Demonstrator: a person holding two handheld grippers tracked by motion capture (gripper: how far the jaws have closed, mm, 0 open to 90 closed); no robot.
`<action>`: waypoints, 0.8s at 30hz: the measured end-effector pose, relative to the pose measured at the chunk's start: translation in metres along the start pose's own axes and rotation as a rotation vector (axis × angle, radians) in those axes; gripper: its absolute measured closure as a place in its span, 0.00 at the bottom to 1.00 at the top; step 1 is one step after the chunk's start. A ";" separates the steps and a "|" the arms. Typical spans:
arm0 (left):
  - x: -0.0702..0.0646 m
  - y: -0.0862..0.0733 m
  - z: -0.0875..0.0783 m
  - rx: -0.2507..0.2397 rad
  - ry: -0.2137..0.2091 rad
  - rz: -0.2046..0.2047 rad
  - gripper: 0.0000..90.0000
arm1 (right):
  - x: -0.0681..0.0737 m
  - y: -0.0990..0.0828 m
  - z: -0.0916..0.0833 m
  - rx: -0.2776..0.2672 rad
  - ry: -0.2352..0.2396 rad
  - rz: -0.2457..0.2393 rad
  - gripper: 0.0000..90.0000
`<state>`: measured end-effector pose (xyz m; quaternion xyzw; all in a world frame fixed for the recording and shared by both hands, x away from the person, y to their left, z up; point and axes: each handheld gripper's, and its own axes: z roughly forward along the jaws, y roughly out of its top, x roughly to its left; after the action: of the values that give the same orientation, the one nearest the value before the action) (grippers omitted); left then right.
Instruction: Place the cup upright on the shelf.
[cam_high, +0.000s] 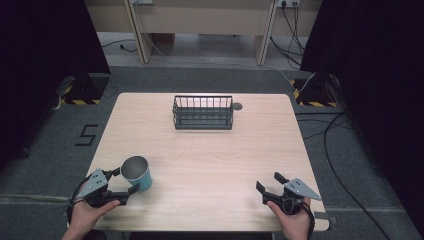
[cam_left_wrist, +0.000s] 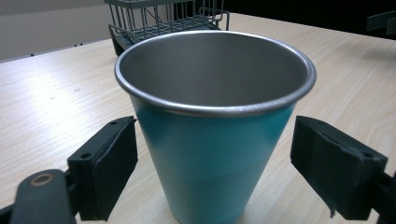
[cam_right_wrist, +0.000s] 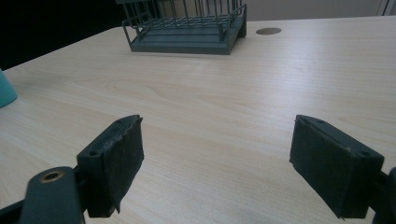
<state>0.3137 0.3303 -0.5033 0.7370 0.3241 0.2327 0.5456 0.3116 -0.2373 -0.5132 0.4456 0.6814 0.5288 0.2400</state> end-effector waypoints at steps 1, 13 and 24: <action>0.000 0.000 0.001 0.000 -0.001 0.001 0.16 | 0.000 0.000 0.000 0.002 0.001 0.004 0.20; 0.006 0.007 0.022 0.011 -0.018 0.045 0.15 | -0.002 0.000 0.000 0.004 0.003 0.019 0.21; 0.002 0.008 0.027 -0.006 -0.054 0.040 0.17 | -0.002 0.000 0.001 0.008 0.005 0.022 0.21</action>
<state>0.3359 0.3123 -0.5034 0.7478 0.2936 0.2246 0.5514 0.3134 -0.2390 -0.5134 0.4526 0.6791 0.5298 0.2308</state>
